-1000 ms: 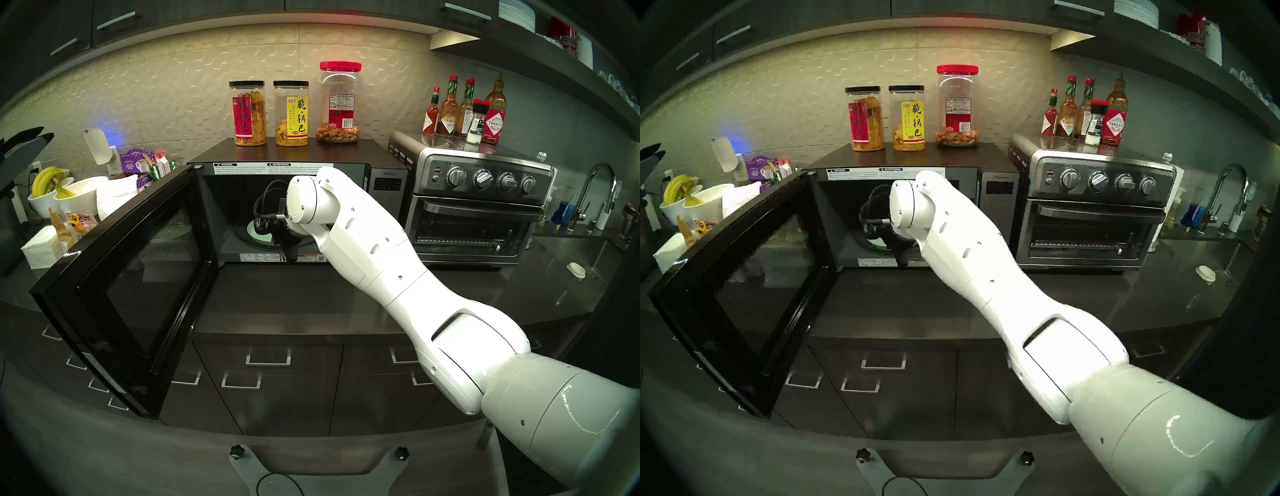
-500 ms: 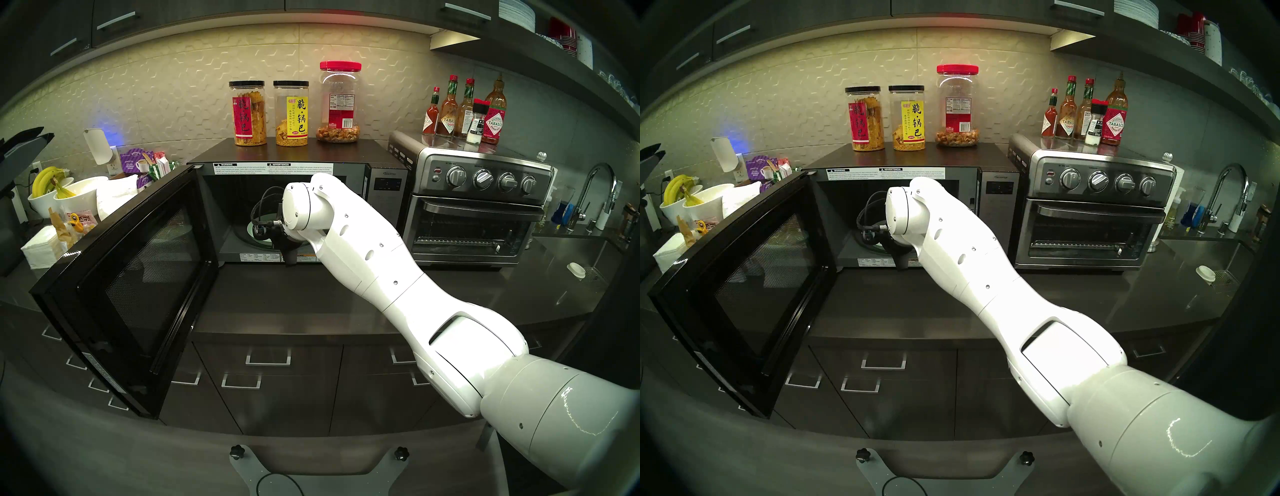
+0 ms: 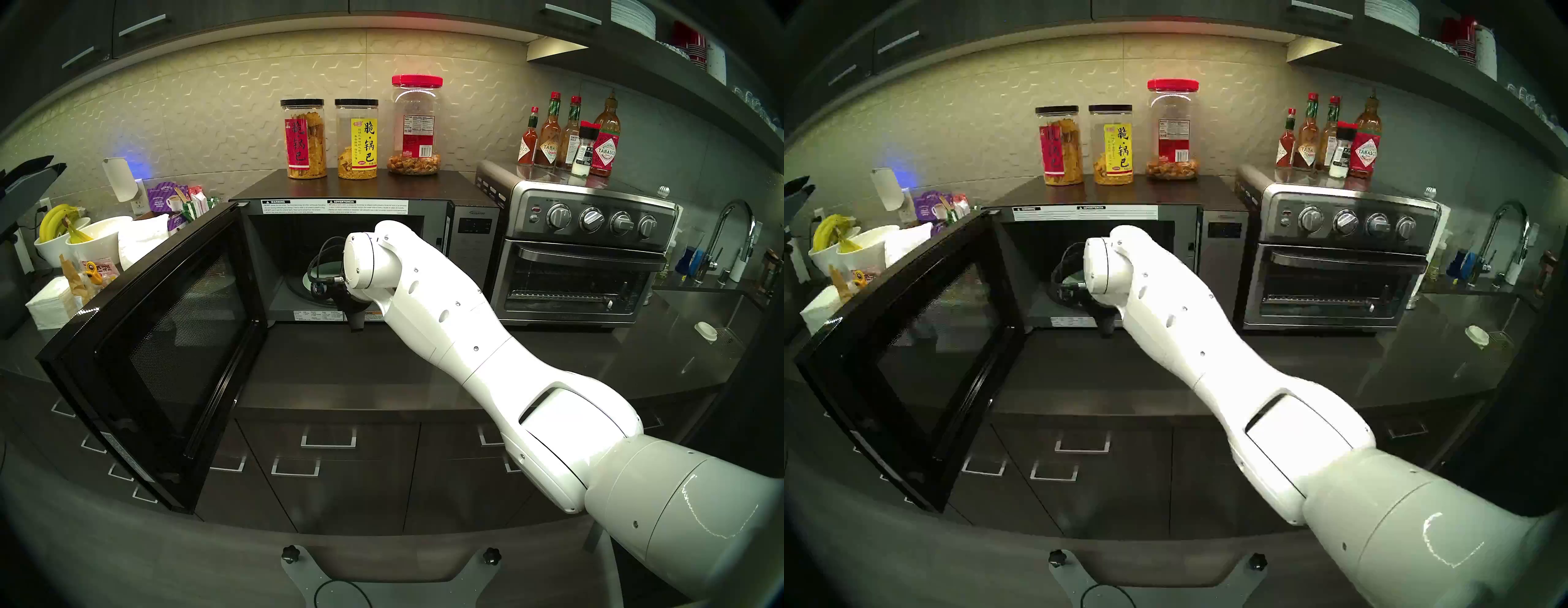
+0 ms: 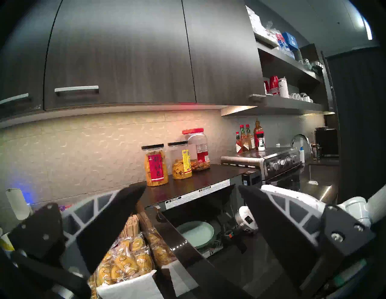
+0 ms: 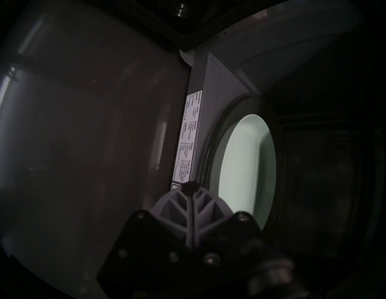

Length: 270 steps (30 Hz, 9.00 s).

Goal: Open the microwave, put the plate inside, and close the door

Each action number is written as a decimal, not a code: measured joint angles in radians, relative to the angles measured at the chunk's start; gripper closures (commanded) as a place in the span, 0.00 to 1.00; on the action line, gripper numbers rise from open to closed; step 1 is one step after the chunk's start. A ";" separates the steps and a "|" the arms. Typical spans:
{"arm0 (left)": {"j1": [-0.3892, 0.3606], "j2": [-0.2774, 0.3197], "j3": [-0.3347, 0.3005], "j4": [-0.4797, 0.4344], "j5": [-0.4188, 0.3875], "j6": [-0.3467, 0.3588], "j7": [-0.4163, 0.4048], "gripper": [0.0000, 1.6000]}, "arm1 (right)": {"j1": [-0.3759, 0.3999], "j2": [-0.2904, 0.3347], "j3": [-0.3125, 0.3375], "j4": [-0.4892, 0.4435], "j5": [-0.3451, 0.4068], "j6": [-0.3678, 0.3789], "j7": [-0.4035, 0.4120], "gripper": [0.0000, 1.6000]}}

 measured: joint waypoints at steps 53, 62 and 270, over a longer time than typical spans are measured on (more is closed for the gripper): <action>0.001 0.000 0.000 0.000 0.002 0.000 0.000 0.00 | 0.004 -0.063 0.017 0.130 -0.093 0.002 -0.171 1.00; 0.001 0.000 0.000 0.000 0.002 0.000 0.000 0.00 | 0.005 -0.067 0.025 0.142 -0.105 0.008 -0.192 1.00; 0.004 0.000 0.000 0.001 0.000 -0.001 -0.001 0.00 | -0.686 0.947 0.876 -0.848 1.146 0.105 0.277 0.00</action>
